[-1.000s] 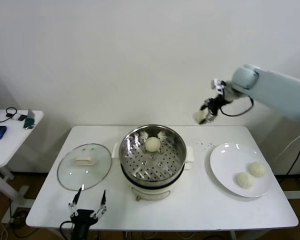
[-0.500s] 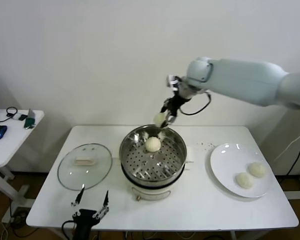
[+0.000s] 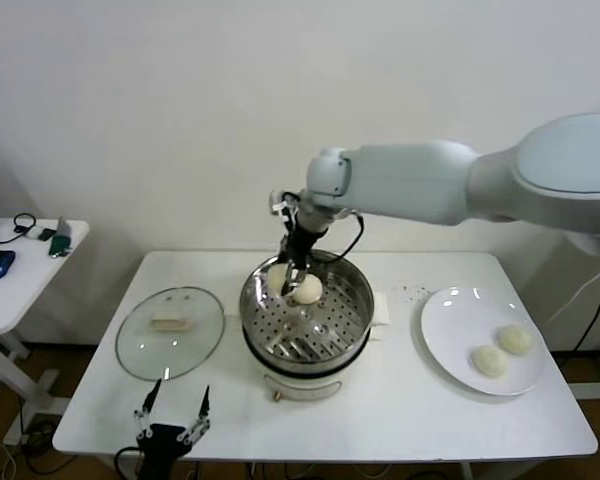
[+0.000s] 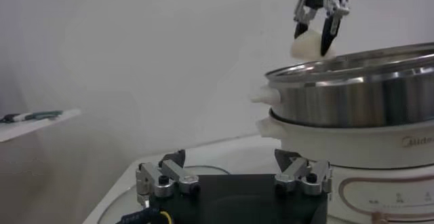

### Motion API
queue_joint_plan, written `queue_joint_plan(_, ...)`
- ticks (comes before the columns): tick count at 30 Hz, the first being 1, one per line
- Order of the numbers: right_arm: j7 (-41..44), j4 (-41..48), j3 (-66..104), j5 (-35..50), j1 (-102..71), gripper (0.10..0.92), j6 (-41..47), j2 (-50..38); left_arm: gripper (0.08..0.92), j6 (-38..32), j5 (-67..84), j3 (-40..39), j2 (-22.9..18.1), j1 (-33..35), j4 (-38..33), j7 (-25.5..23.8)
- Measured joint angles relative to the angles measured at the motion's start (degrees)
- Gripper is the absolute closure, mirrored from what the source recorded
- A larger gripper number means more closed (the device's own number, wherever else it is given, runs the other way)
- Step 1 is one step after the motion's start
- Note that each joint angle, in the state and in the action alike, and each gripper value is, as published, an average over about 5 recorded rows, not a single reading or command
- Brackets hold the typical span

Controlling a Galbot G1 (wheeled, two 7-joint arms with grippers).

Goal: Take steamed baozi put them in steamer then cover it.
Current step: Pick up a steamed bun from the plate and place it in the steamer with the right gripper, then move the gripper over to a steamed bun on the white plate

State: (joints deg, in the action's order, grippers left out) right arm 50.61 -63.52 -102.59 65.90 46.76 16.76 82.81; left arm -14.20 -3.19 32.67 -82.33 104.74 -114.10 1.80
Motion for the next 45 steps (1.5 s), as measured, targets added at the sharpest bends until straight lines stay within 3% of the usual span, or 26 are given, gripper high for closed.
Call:
queue_joint_plan(21, -0.69, 0.50, -1.06, -4.14, -4.97, 0.305, 0.38, 3.57, 0.177, 0.16, 0.48, 0.34, 0.31, -0.91, 0.79, 0.13)
queue_joint_plan(28, -0.61, 0.01, -0.57, -4.48, -5.15, 0.219, 0.88, 3.44, 0.177, 0.28, 0.49, 0.29, 0.34, -1.10, 1.13, 0.15)
queue_joint_plan(45, 4.74, -3.44, 0.96, -7.40, 0.17, 0.203, -0.51, -3.08, 0.177, 0.56, 0.33, 0.19, 0.35, -1.36, 1.01, 0.23)
